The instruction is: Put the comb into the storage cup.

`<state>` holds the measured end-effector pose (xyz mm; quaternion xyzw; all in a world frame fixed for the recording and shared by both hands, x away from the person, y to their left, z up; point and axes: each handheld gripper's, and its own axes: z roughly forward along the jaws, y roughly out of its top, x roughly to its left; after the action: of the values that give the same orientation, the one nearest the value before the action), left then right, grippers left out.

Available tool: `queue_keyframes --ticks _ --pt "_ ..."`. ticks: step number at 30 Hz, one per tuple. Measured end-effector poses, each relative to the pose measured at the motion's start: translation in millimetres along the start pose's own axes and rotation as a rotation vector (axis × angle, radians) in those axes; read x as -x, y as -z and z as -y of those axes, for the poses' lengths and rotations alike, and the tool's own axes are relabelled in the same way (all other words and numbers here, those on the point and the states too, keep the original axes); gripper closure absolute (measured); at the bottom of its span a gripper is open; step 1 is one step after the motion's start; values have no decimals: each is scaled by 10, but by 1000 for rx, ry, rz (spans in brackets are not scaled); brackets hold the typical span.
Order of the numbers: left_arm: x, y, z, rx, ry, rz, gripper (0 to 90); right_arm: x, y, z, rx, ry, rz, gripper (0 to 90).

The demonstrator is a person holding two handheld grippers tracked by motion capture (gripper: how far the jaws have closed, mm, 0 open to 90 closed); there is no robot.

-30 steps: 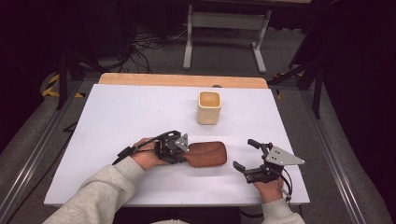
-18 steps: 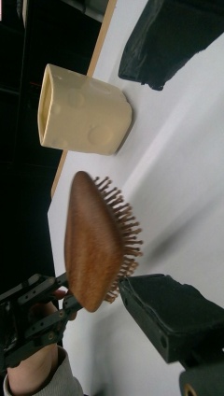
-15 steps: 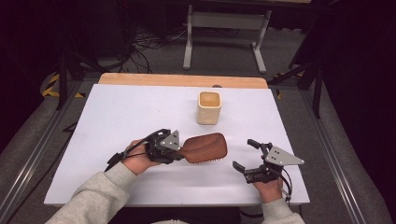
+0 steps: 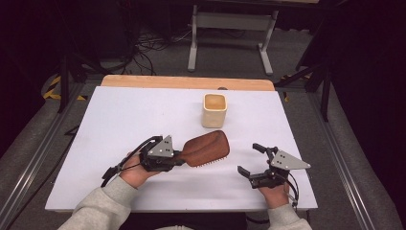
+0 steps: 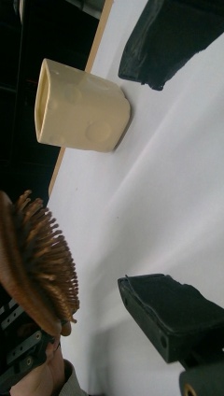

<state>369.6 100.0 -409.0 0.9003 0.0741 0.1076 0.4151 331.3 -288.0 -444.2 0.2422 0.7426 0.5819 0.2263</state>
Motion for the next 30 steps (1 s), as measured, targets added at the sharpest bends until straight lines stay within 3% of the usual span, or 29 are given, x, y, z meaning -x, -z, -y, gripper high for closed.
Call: queue_keyframes --ticks 13,24,30 --pt "65 100 235 158 62 -58 724 -27 -28 -6 -11 5 -8 28" --pt "47 151 390 211 103 -114 724 -88 -82 -59 -17 21 -27 28" --pt "42 171 417 208 105 -137 724 -136 -134 -103 -36 41 -38 27"
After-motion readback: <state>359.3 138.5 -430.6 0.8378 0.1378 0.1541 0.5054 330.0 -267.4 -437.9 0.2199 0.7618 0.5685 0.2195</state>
